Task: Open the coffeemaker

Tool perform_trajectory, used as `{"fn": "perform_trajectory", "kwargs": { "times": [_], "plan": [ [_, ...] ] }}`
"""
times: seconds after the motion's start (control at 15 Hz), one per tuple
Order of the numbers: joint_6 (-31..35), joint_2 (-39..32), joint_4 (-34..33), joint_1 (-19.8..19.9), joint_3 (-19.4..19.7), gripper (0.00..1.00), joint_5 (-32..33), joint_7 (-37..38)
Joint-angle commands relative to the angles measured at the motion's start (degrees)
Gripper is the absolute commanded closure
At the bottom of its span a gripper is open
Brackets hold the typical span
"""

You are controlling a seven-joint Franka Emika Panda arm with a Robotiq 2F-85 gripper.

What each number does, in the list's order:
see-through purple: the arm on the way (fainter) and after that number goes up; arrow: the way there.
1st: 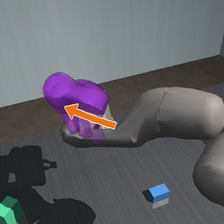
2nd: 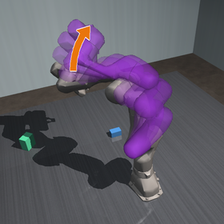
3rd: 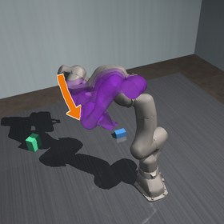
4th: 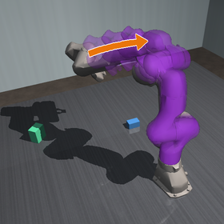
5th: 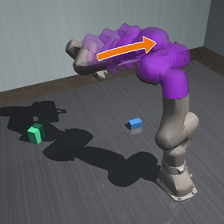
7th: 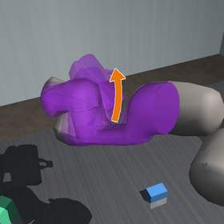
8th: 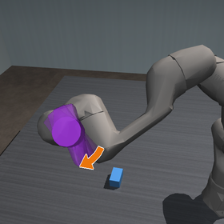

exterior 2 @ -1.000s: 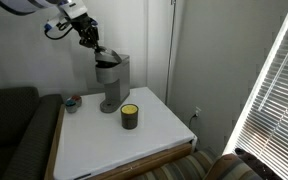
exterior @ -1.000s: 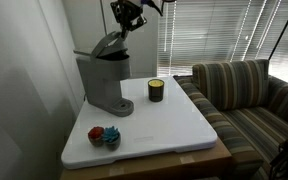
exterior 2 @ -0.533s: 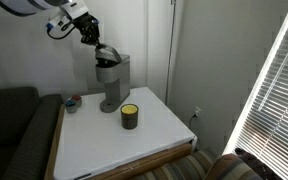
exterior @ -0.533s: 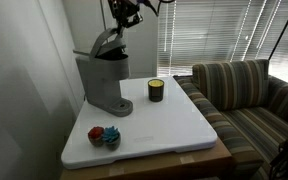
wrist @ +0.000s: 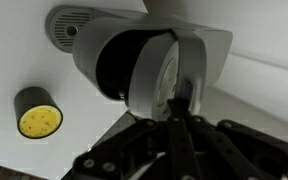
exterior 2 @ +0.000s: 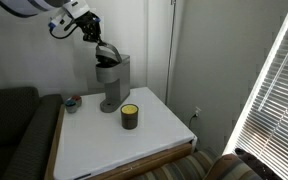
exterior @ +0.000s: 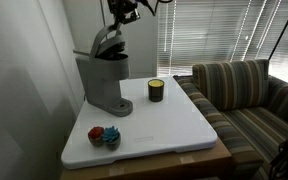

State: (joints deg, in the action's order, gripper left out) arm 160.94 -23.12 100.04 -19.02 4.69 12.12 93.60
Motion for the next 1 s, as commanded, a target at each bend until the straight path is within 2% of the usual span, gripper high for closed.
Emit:
{"fn": "perform_trajectory", "kwargs": {
  "times": [0.0,0.93],
  "plan": [
    [3.0,-1.47,-1.29,0.18,0.47,1.0,-0.1,0.82],
    [8.11,-3.98,-3.72,-0.13,1.32,1.0,-0.04,4.46]
  ]
}}
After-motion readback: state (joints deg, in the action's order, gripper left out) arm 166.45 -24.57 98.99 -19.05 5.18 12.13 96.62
